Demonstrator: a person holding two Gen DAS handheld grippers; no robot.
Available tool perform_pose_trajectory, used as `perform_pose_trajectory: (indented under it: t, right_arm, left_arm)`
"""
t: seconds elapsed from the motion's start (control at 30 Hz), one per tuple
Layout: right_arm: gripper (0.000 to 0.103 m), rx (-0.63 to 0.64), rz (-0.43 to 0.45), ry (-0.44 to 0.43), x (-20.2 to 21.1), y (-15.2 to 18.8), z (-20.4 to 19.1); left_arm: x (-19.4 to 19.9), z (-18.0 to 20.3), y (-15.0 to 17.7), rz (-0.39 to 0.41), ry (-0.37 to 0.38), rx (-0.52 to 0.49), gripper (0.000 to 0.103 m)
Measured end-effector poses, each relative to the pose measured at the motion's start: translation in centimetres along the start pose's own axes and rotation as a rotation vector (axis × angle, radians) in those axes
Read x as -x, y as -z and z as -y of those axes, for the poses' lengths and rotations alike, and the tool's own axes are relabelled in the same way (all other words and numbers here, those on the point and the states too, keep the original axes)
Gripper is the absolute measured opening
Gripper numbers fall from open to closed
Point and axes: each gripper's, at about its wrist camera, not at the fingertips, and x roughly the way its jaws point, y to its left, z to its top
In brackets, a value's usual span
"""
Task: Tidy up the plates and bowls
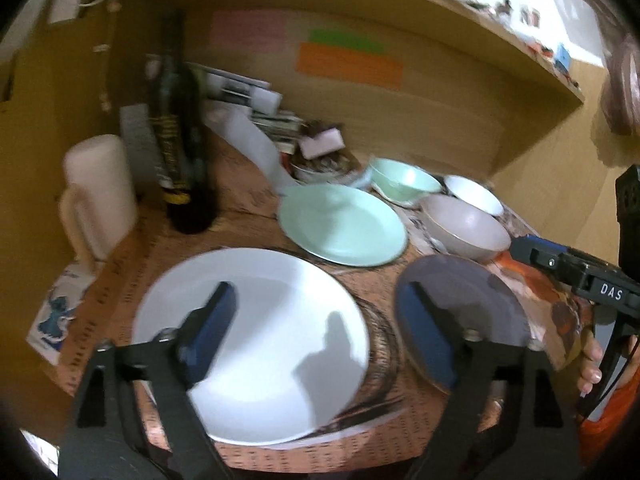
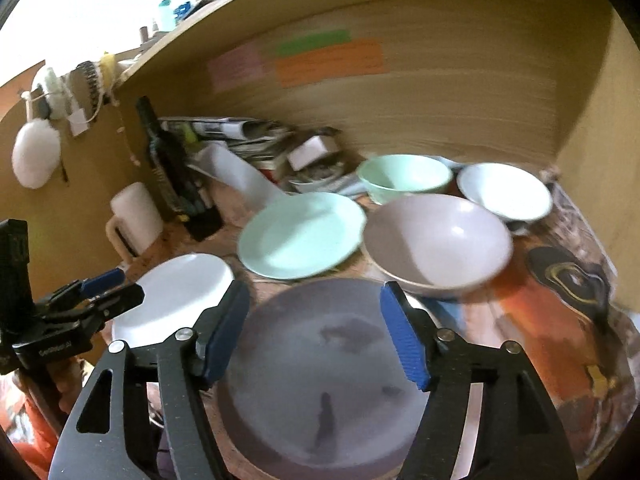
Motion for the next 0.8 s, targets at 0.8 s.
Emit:
perform_pose_trajectory:
  t: [0.8]
  right_arm:
    - [0.073, 0.136, -0.205, -0.093, -10.4, -0.3, -7.9]
  left_arm:
    - [-0.9, -10.3, 3.1, -0.092, -0.136, 0.121, 0.095]
